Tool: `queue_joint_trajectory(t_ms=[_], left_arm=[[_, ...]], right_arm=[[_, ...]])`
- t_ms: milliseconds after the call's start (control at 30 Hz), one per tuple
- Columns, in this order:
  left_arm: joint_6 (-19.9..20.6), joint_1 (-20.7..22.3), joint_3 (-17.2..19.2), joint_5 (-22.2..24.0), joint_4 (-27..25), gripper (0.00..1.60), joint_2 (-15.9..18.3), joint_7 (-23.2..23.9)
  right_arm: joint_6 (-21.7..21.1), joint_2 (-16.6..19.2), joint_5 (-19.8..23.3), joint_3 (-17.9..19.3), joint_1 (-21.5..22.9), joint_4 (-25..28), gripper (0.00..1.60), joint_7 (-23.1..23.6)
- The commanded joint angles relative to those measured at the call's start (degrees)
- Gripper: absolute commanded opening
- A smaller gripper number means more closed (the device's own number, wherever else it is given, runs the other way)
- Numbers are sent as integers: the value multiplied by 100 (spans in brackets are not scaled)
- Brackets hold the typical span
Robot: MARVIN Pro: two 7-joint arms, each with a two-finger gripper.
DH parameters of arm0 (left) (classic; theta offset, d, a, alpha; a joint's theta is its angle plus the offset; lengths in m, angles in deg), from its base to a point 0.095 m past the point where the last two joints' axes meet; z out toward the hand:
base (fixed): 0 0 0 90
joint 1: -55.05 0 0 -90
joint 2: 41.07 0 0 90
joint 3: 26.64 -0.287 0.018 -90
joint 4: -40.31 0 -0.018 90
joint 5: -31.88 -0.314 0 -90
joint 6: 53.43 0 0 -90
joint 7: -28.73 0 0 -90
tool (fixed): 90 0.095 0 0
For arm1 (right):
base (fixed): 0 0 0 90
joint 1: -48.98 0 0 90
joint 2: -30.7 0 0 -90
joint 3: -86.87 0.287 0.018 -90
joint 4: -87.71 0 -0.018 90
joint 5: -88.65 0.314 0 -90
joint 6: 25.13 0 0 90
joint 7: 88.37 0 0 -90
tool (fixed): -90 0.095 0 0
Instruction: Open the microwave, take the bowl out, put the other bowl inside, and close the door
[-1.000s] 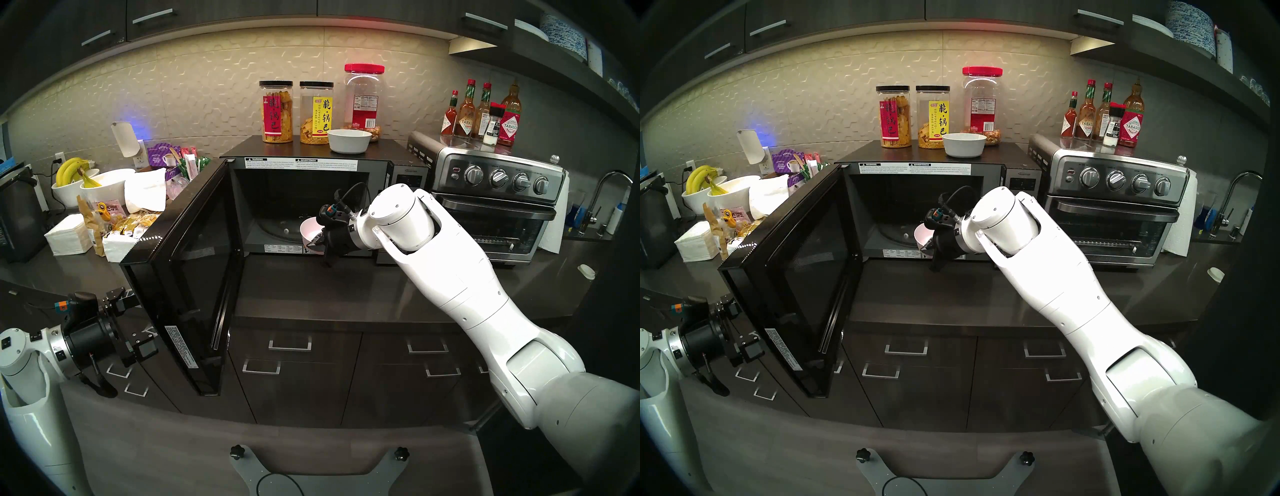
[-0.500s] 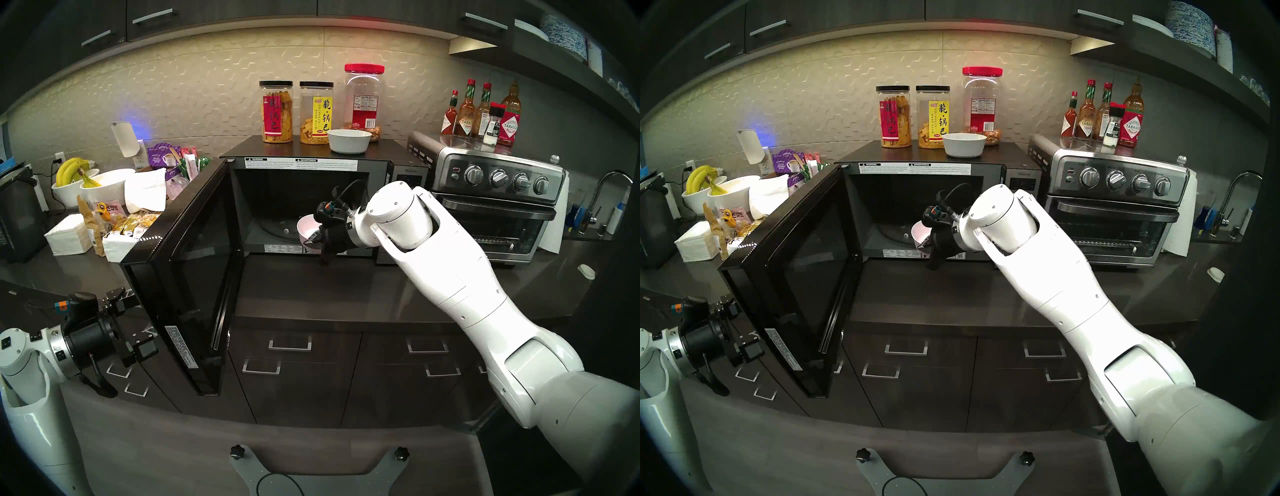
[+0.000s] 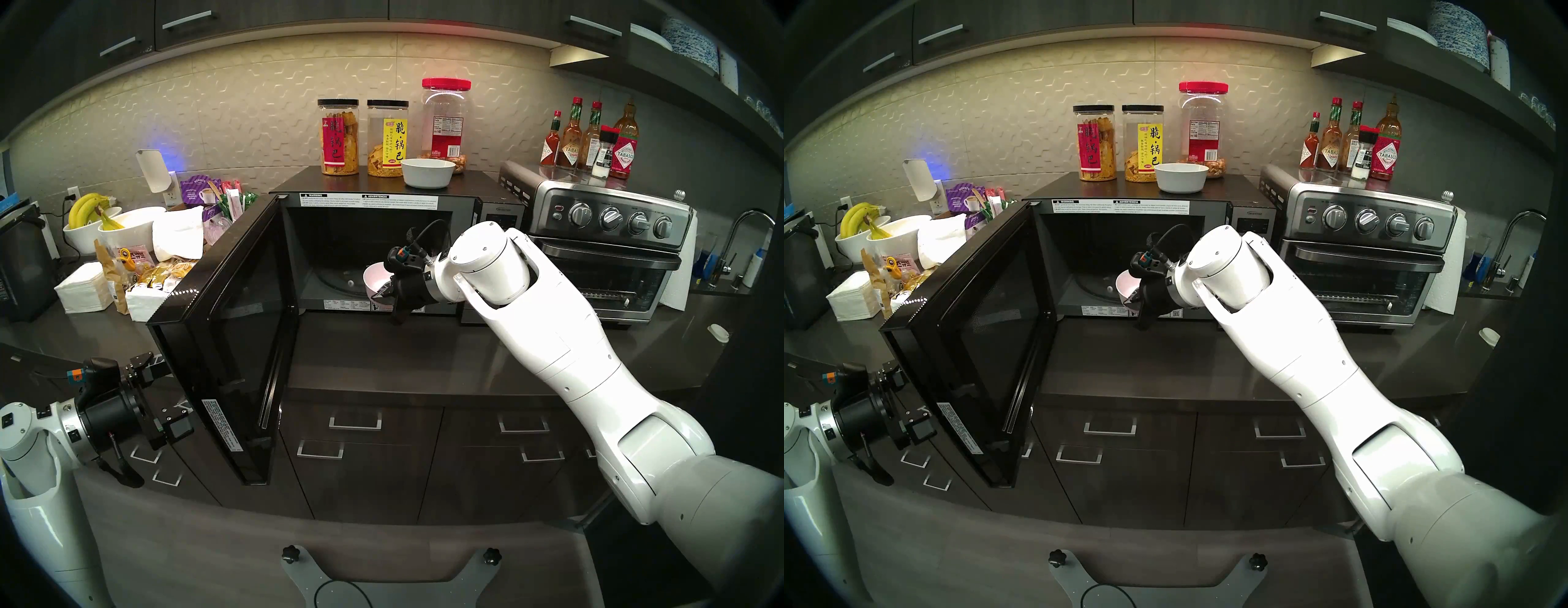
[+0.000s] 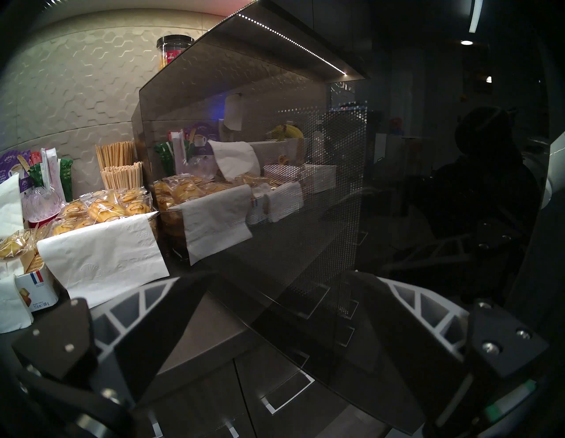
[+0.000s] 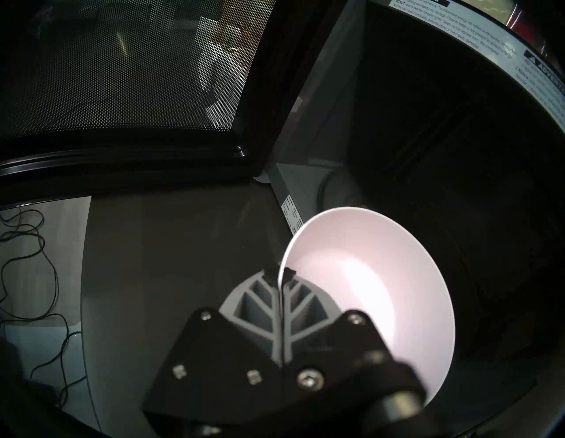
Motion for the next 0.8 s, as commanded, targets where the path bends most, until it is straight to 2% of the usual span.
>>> queue_joint_trajectory(t_ms=[0,267,767], left_arm=[[-10,-7,-6,43,-86,160,14,62],[-10,-7,-6,43,-86,160,14,62],[-10,-5,-7,40,-85,160,13,58]], right_arm=[[13,-53,7,48,140,65,0,0],[12,-108,-58,-61,207,-17,0,-1],[96,-374,-284,-223,489,-490,0,-94]])
